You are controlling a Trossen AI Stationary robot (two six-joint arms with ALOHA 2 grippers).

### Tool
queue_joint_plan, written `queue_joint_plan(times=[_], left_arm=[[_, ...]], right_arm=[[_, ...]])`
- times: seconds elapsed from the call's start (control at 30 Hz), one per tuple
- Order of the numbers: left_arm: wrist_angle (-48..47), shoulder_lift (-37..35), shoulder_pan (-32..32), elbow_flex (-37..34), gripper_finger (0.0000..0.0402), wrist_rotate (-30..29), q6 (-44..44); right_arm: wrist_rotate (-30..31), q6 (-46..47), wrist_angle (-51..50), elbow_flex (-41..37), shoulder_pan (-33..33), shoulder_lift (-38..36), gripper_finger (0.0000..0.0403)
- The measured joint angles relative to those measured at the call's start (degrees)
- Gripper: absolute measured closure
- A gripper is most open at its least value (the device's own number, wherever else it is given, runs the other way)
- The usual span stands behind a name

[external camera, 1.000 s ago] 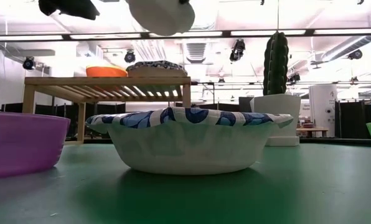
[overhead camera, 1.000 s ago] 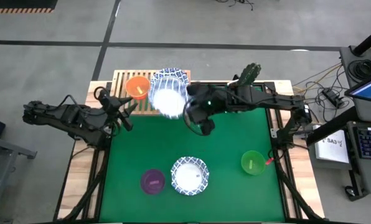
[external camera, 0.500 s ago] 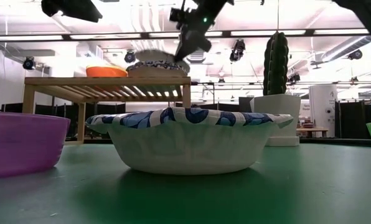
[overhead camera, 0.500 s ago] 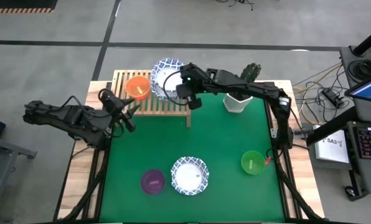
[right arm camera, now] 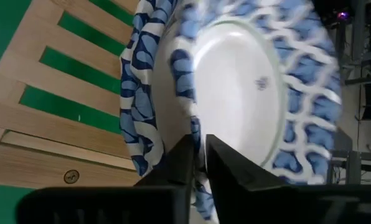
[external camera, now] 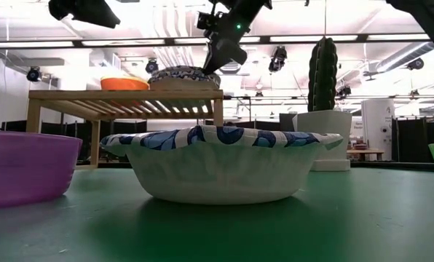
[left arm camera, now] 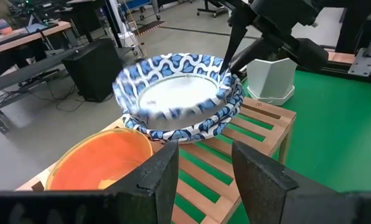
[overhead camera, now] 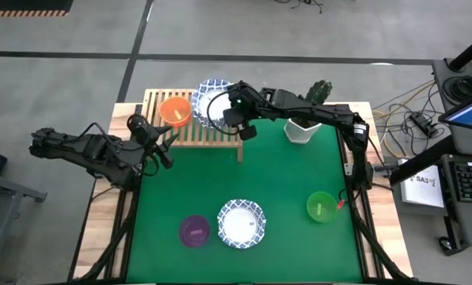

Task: Place and stack plates onto a shelf
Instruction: Stack the top white and blue plate on top of the white and blue plates on the shelf, then stack the green bowl on top of the yellow bowl on the shelf

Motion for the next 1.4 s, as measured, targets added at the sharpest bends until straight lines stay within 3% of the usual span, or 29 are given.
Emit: queue_joint_plan(times=[0.33, 0.57, 0.73, 0.8, 1.07, 1.4], left_arm=[[-1.79, 0.56, -0.01, -0.11, 0.0269, 0.05, -3.09], [-3.24, 2.53, -0.01, -0.13, 0.0269, 3.44, -7.48], [-2.52, 4.91, -0.01, -0.13, 0.0269, 4.56, -8.86], [-1.98, 6.11, -0.01, -0.13, 0.0269, 4.57, -8.99], [1.91, 11.06, -0.96, -0.13, 0.0269, 9.64, -9.08], [3.78, 14.97, -6.61, -0.13, 0.0269, 8.69, -9.21]], right_arm=[[0.17, 3.23, -0.93, 0.75, 0.32, -0.18, 0.0288], [0.18, 9.58, -11.42, 6.22, 1.57, -0.40, 0.0278], [-0.11, 19.52, -20.85, 10.12, 3.19, -0.45, 0.0279], [-2.96, 23.57, -24.98, 11.31, 3.93, -0.52, 0.0281], [-24.65, 40.86, -36.04, 11.27, 8.44, -1.50, 0.0294], [-25.49, 67.10, -39.78, 1.62, 21.26, -2.12, 0.0296]])
